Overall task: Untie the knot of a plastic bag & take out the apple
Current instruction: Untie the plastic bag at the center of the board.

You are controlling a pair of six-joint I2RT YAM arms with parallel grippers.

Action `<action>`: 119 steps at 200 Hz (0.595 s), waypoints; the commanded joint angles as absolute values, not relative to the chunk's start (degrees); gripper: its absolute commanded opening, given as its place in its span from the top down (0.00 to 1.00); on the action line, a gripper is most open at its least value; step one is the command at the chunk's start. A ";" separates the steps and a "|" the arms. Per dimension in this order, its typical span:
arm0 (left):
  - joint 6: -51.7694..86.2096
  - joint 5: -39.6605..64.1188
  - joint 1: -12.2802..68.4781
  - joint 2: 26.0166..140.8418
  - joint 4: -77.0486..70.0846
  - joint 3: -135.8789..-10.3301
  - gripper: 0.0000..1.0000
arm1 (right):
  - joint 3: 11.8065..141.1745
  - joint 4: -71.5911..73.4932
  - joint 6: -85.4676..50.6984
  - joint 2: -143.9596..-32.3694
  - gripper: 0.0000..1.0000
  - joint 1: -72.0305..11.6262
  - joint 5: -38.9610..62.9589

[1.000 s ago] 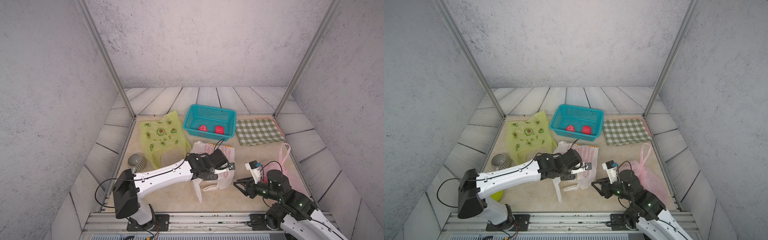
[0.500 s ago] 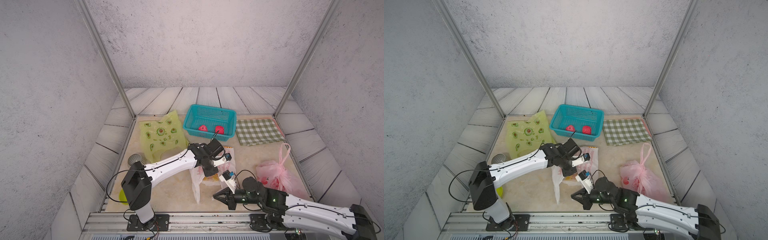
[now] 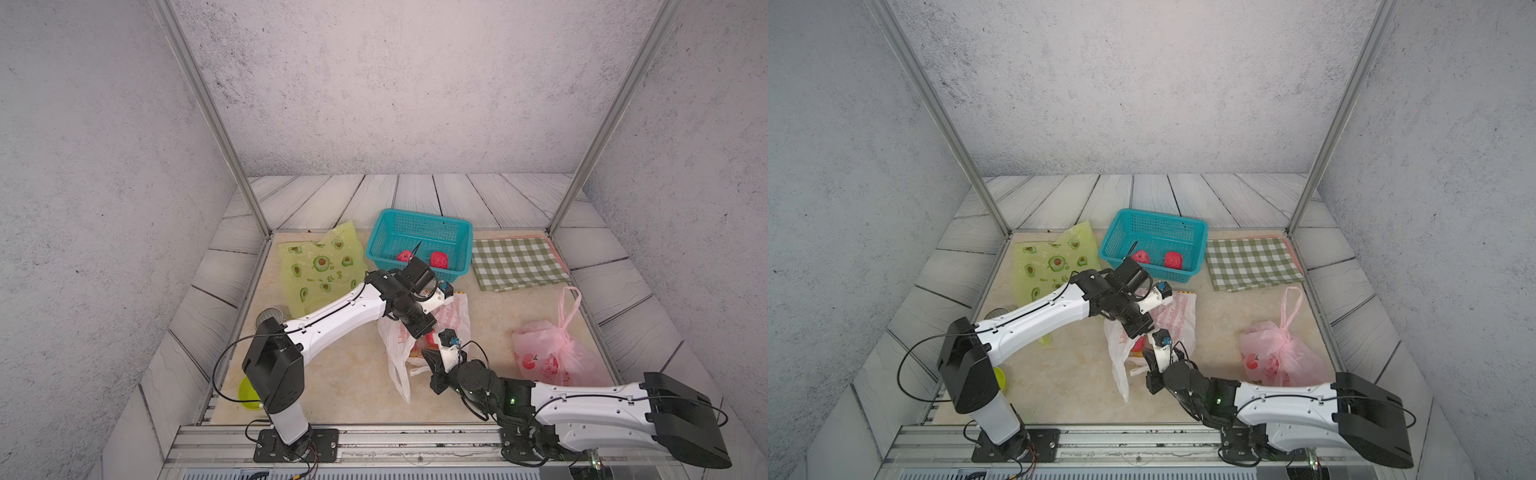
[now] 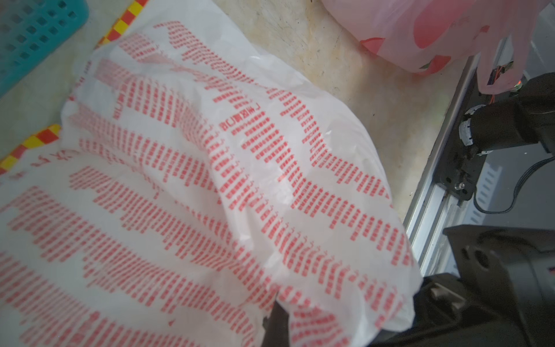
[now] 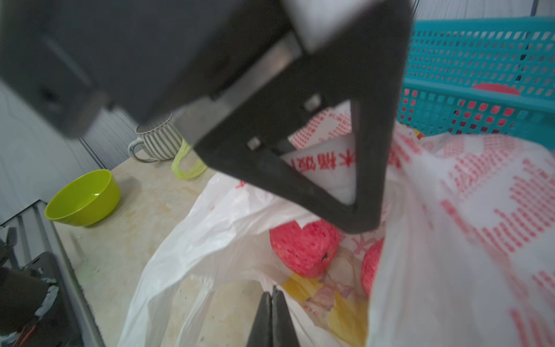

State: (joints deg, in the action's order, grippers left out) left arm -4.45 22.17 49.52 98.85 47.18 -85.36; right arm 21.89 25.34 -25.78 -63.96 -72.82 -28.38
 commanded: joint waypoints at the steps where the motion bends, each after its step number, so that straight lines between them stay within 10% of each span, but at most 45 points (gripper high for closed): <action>1: 0.62 25.88 49.05 101.28 48.71 -87.23 1.00 | 24.47 29.77 -22.34 -66.43 0.99 -72.17 -30.01; 119: 2.58 31.57 42.18 98.71 48.90 -87.13 1.00 | 17.62 24.20 -31.91 -72.65 1.00 -67.83 -34.80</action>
State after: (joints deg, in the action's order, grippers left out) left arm 3.36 30.33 42.63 101.73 47.24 -86.63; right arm 19.90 27.94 -30.89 -75.81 -68.38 -28.12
